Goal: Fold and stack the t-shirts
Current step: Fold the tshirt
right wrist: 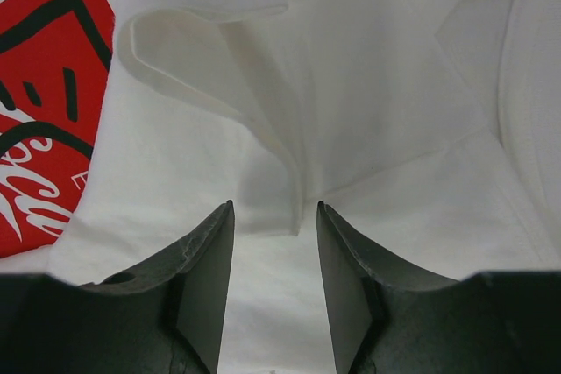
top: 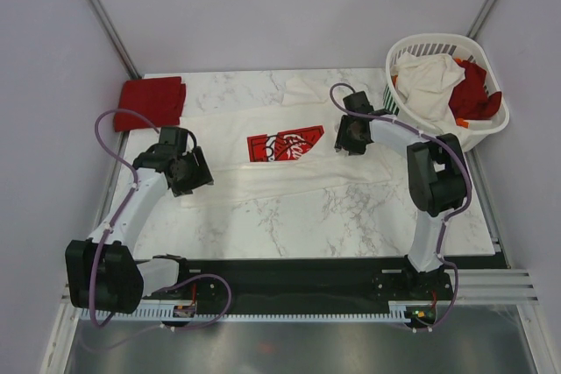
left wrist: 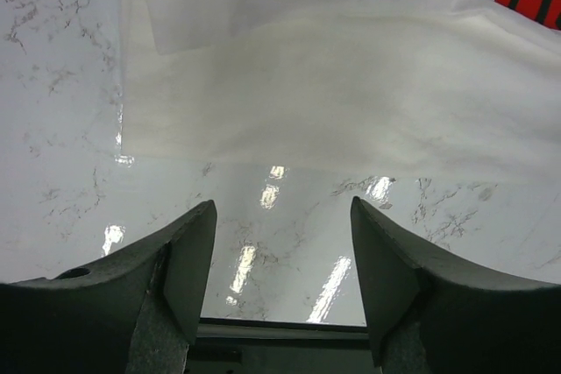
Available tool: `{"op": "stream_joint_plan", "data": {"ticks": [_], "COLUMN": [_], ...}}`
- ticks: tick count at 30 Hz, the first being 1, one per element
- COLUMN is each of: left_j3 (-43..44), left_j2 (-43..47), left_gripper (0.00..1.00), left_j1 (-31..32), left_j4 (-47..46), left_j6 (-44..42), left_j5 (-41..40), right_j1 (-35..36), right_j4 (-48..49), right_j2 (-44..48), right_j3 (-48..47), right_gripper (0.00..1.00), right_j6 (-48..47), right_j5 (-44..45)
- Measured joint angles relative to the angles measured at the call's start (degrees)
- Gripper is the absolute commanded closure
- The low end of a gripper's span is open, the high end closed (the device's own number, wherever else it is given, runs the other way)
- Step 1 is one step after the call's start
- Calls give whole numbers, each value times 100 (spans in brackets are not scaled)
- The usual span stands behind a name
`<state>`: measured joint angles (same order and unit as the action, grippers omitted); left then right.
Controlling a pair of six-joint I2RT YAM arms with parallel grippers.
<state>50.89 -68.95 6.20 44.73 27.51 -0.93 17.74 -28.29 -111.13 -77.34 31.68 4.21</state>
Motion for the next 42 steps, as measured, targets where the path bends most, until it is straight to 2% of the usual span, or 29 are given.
{"op": "stream_joint_plan", "data": {"ticks": [4,7,13,19,24,25,26,27,28,30,32,36,42], "left_j3": [0,0,0,0,0,0,0,0,0,0,0,0,4], "left_j2": [0,0,0,0,0,0,0,0,0,0,11,162,579], "left_gripper": [31,31,31,32,32,32,32,32,32,32,32,32,31], "left_j1": [0,0,0,2,4,4,4,4,4,7,7,7,7], "left_j4": [-15,-24,-35,-35,-35,-33,-37,-37,-37,-37,-35,-13,223], "left_j6": [0,0,0,0,-2,0,0,0,-2,0,-2,-7,-63], "left_j5": [-2,-2,-4,-4,-4,-4,-7,-7,-7,-4,0,74,448], "right_j1": [4,4,4,7,131,181,243,297,343,450,540,614,546], "right_j4": [79,103,133,96,37,33,52,94,105,164,216,116,74], "right_j2": [-96,-157,-170,-170,-297,-365,-459,-566,-713,-918,-1115,-1438,-2170], "right_j3": [0,0,-4,-131,-815,-1032,-1270,-1493,-1779,-2100,-2358,-2835,-4339], "right_gripper": [60,76,99,100,100,97,87,70,38,22,19,19,18], "right_j6": [-11,-26,-42,-39,-33,-33,-31,-22,-79,-103,-157,-262,-380], "right_j5": [-37,-55,-52,-107,-284,-352,-450,-546,-691,-841,-960,-1038,-933]}}
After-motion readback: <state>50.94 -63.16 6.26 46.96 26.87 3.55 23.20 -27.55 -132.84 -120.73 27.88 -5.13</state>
